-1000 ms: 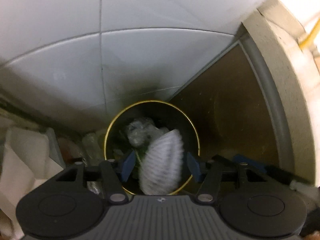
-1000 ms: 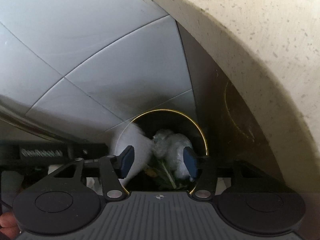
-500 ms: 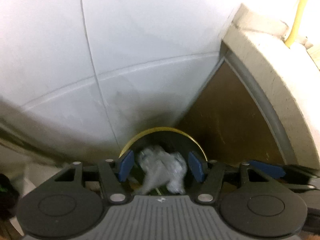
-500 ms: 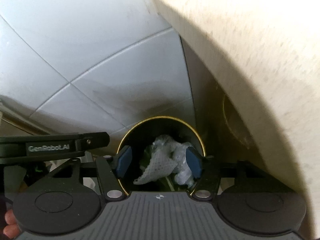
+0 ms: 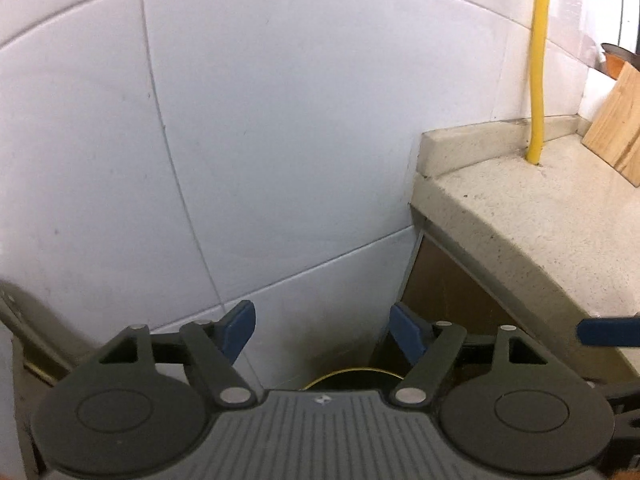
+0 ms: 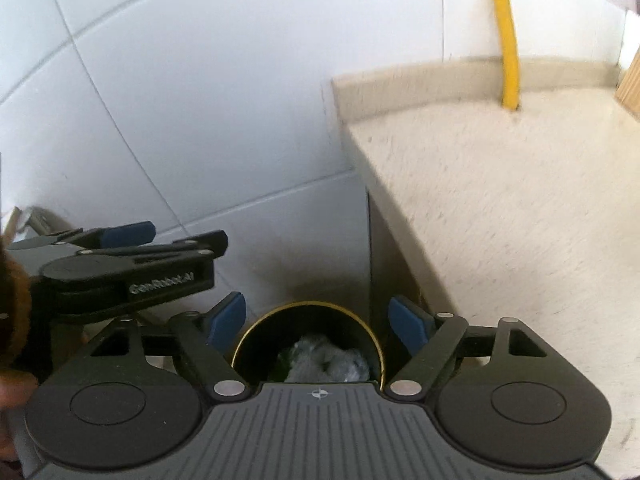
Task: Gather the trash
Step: 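Open the left gripper inside the bin while the right gripper releases the plastic bag, then move both open grippers back toward the orange peel pieces on the counter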
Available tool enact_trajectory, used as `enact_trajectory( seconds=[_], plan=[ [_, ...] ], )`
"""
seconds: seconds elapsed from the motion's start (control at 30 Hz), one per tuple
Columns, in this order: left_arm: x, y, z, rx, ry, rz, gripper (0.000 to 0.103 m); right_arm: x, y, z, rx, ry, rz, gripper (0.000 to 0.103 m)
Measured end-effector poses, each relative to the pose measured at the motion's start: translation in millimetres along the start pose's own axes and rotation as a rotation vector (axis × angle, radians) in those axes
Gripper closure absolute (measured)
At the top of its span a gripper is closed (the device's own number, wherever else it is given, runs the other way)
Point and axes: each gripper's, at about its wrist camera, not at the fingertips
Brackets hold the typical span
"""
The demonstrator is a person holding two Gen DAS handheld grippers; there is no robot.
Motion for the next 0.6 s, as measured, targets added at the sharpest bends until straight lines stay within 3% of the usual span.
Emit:
enact_trajectory(
  seconds=[0.33, 0.6],
  plan=[
    [-8, 15, -4, -0.069, -0.027, -0.011, 0.026, -6, 30, -15, -0.08, -0.009, -0.065, 0.015],
    [-24, 28, -11, -0.143, -0.123, 0.013, 0.021, -16, 52, -28, -0.13, -0.054, -0.102, 0.013]
  ],
)
Point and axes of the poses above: each gripper's, at about its wrist camera, not at the fingertips, and y roughly against the way its jaws point, x to its left, z to its top, and after that the axes turned 11 degrees about x, right-handed
